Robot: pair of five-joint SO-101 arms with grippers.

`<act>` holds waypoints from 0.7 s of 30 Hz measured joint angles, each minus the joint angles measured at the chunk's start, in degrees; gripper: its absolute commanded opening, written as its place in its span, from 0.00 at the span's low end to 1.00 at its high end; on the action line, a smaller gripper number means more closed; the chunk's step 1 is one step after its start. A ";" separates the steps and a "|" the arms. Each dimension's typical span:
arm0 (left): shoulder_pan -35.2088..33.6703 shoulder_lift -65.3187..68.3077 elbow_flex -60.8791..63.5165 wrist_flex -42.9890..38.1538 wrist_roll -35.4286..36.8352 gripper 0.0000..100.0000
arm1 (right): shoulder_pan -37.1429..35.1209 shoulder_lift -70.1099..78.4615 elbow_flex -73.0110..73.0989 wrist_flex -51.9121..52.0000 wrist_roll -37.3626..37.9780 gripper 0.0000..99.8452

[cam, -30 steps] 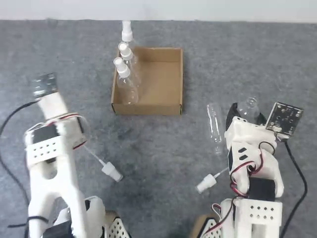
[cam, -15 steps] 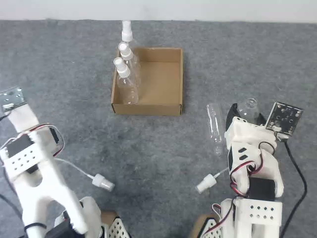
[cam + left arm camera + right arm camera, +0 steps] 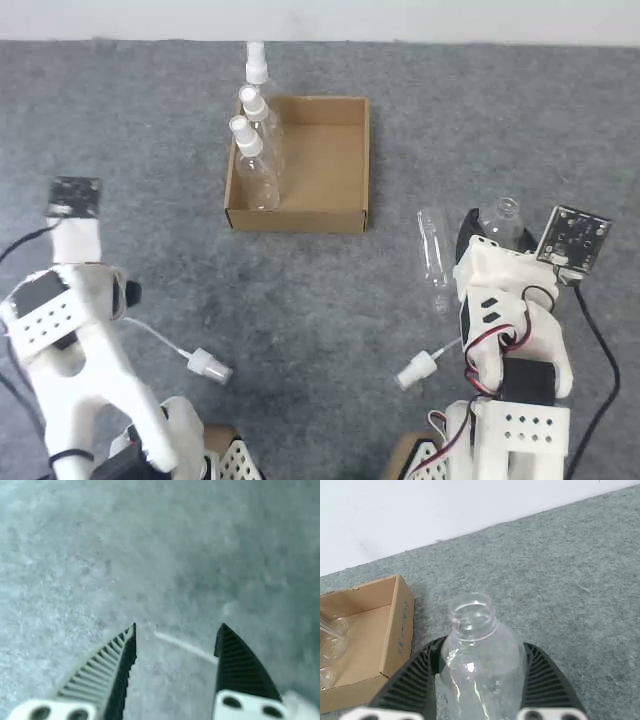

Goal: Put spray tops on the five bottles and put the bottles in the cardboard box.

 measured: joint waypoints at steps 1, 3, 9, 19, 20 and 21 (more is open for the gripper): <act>0.00 0.00 -0.70 2.02 -1.85 0.24 | 0.00 0.00 0.00 0.00 0.00 0.09; 0.53 0.00 -3.16 6.33 -4.75 0.24 | 0.00 0.00 0.00 0.00 0.00 0.09; 5.27 0.00 -10.64 20.57 -15.12 0.24 | 0.00 0.00 0.00 0.00 0.00 0.09; 13.10 0.00 -11.69 26.37 -31.82 0.24 | 0.00 0.00 0.00 0.00 0.00 0.09; 13.10 0.00 -11.69 26.46 -33.49 0.24 | 0.00 0.00 0.00 0.00 0.00 0.09; 13.19 0.00 -11.69 26.46 -35.43 0.24 | 0.00 0.00 0.00 0.00 0.00 0.09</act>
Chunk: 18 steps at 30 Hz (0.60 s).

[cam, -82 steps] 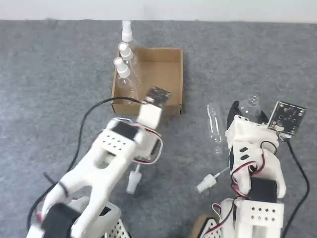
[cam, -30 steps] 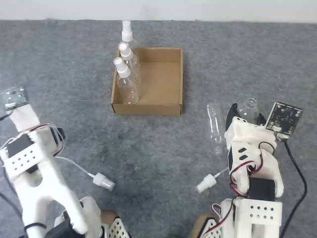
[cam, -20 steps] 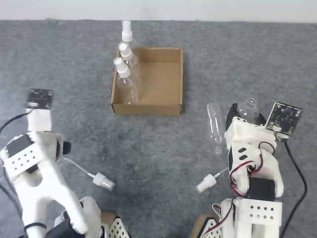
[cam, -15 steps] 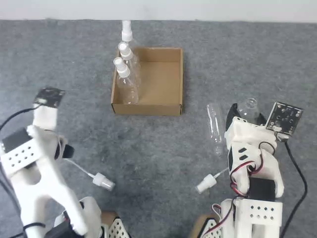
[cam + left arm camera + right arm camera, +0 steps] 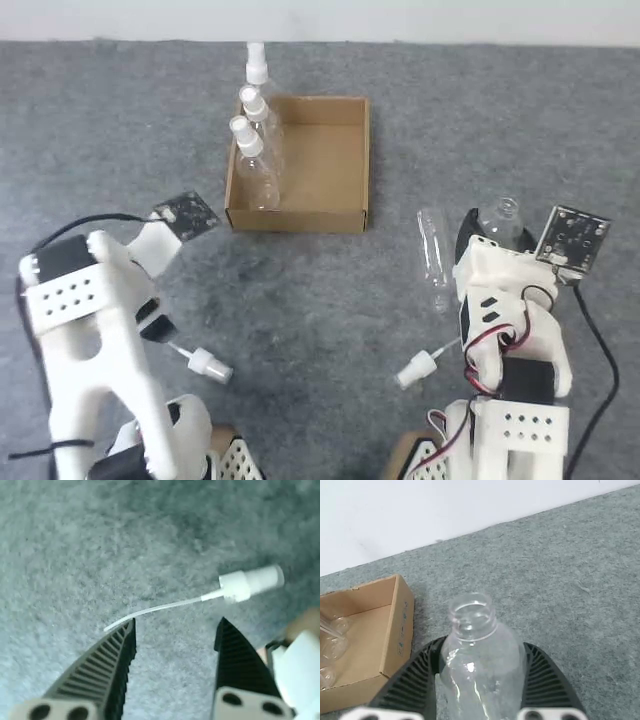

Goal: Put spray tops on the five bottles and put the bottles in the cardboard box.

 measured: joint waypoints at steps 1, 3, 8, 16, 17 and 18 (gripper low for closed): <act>0.18 0.00 0.00 0.00 -2.02 0.24 | 0.00 0.00 0.00 0.00 0.00 0.09; 0.35 0.00 0.18 0.00 -6.59 0.24 | 0.00 0.00 0.00 0.00 0.00 0.09; 0.26 0.00 4.66 0.00 -16.70 0.24 | 0.00 0.00 0.00 0.00 0.00 0.09; 5.80 0.00 11.08 -0.44 -19.69 0.24 | 0.00 0.00 0.00 0.00 0.00 0.09; 6.51 -0.09 12.40 -0.88 -19.69 0.24 | 0.00 0.00 0.00 0.00 0.00 0.09; 7.47 -0.09 13.80 -2.02 -19.69 0.24 | 0.00 0.00 0.00 0.00 0.00 0.09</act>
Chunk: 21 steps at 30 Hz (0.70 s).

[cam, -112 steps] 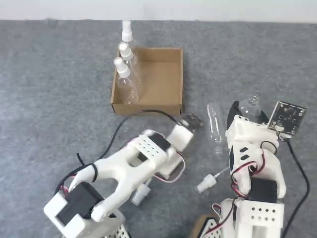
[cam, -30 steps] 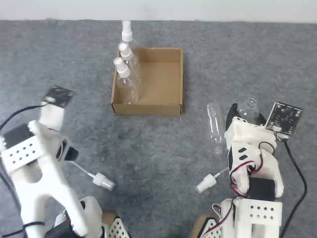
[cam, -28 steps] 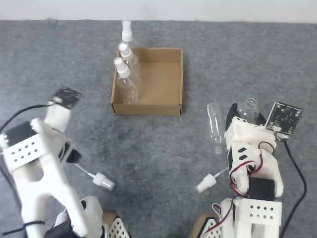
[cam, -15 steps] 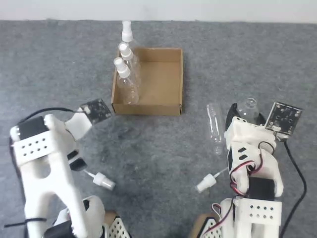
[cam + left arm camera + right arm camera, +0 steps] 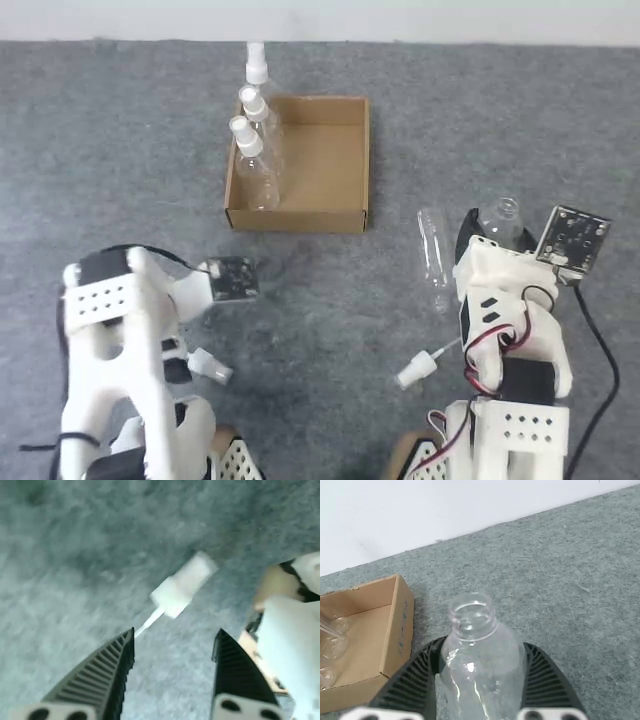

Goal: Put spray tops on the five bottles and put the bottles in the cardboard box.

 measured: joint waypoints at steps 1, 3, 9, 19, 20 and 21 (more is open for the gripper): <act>0.88 0.00 1.14 -1.49 0.09 0.24 | 0.00 0.00 0.00 0.00 0.00 0.09; 2.02 0.00 3.52 -4.57 0.70 0.24 | 0.00 0.00 0.00 0.00 0.00 0.09; 3.60 0.00 8.18 -10.64 1.05 0.24 | 0.00 0.00 0.00 0.00 0.00 0.09; 3.69 0.00 14.24 -20.75 2.11 0.21 | 0.00 0.00 0.00 0.00 0.00 0.09; 4.13 0.00 14.42 -21.36 2.73 0.20 | 0.00 0.00 0.00 0.00 0.00 0.09; 4.92 -0.18 14.42 -21.63 3.25 0.19 | 0.00 0.00 0.00 0.00 0.00 0.09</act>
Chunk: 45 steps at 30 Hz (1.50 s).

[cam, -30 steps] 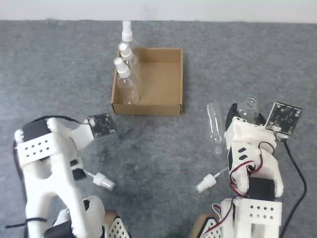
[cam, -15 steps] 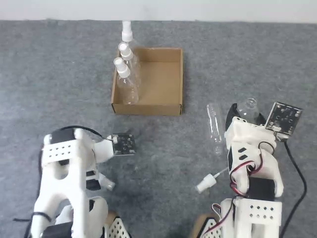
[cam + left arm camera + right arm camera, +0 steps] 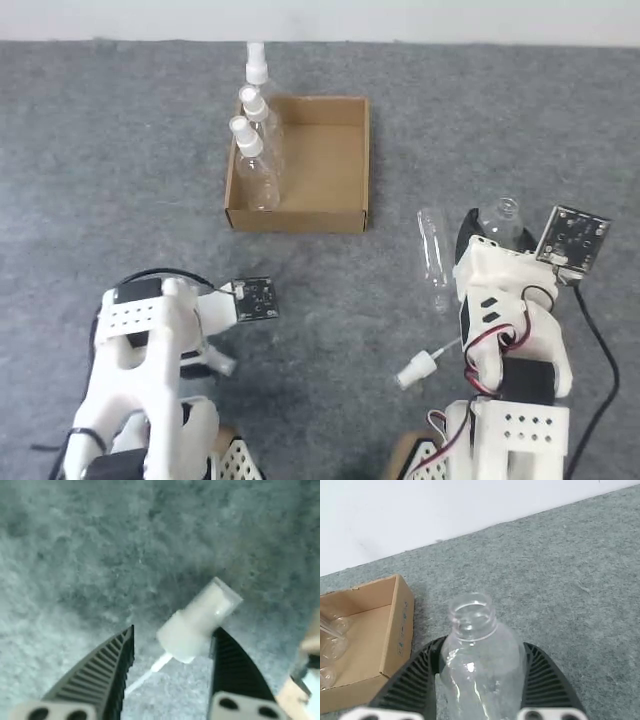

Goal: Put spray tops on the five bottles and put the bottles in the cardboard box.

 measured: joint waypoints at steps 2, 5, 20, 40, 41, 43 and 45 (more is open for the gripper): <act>1.58 -0.18 0.00 -0.26 1.58 0.17 | 0.00 0.00 0.00 0.00 0.00 0.09; 5.45 -0.18 0.09 -0.44 4.75 0.15 | 0.00 0.00 0.00 0.00 0.00 0.09; 13.27 -0.18 0.35 -0.44 16.35 0.13 | 0.00 0.00 0.00 0.00 0.00 0.09; 19.08 -0.18 0.18 -1.32 24.53 0.17 | 0.00 0.00 0.00 0.00 0.00 0.09; 19.08 -0.18 0.18 -1.93 24.70 0.17 | 0.00 0.00 0.00 0.00 0.00 0.09; 19.08 -0.18 0.18 -2.55 24.70 0.15 | 0.00 0.00 0.00 0.00 0.00 0.09; 19.08 -0.18 0.18 -2.55 24.70 0.15 | 0.00 0.00 0.00 0.00 0.00 0.09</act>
